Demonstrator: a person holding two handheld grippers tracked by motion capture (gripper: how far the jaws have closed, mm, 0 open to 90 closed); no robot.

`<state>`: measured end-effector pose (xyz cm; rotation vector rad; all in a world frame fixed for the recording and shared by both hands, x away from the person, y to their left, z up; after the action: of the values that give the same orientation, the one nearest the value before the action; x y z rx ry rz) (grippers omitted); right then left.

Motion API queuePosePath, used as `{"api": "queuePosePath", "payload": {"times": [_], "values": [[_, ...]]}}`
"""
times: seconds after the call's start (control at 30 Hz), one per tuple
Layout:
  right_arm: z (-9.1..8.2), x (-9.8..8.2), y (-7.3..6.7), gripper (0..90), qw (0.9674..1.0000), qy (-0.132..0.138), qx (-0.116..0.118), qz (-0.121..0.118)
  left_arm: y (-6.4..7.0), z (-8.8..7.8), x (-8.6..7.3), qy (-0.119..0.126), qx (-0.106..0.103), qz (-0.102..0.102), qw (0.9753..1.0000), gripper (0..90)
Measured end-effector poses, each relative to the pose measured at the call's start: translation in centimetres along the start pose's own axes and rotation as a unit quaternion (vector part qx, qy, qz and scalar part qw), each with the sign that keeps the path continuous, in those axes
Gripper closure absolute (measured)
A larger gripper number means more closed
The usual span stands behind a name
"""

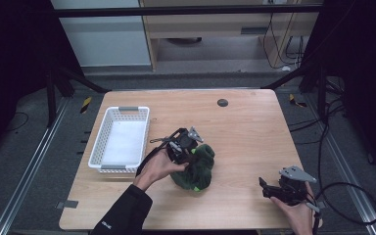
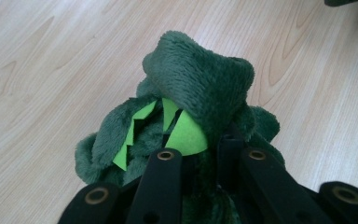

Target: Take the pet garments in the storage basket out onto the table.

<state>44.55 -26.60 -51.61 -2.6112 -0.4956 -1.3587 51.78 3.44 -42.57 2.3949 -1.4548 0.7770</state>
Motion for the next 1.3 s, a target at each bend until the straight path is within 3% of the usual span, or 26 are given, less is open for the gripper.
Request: {"api": "queuePosePath", "payload": {"times": [0.23, 0.47, 0.83, 1.13, 1.3], "values": [[0.0, 0.0, 0.0, 6.8, 1.0000, -0.001, 0.000, 0.000, 0.0, 0.2, -0.1, -0.002, -0.004, -0.004, 1.0000, 72.4], [0.0, 0.0, 0.0, 6.6, 1.0000, -0.001, 0.001, 0.002, -0.1, 0.0, -0.4, 0.001, 0.005, -0.005, 1.0000, 59.4], [0.0, 0.0, 0.0, 6.5, 1.0000, -0.001, 0.001, 0.003, -0.6, -2.1, -1.3, 0.042, 0.021, -0.016, 0.9988, 40.1], [-0.1, 0.0, 0.0, 6.4, 1.0000, -0.001, 0.000, 0.005, -0.5, -3.5, -2.0, 0.068, 0.028, -0.020, 0.9971, 31.0], [-0.1, 0.0, 0.1, 6.3, 1.0000, 0.000, -0.003, 0.004, -0.5, -4.7, -2.9, 0.098, 0.043, -0.031, 0.9938, 27.7]]}}
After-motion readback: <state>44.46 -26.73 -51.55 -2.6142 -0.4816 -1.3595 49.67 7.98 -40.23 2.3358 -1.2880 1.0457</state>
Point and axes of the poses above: each handheld gripper's, and its own axes: z roughly forward along the jaws, x roughly out of its top, y roughly to its right, the point moved 5 cm from there along z, roughly forward along the jaws, and after that the axes turned 4 degrees about x, right-handed, at the moved point
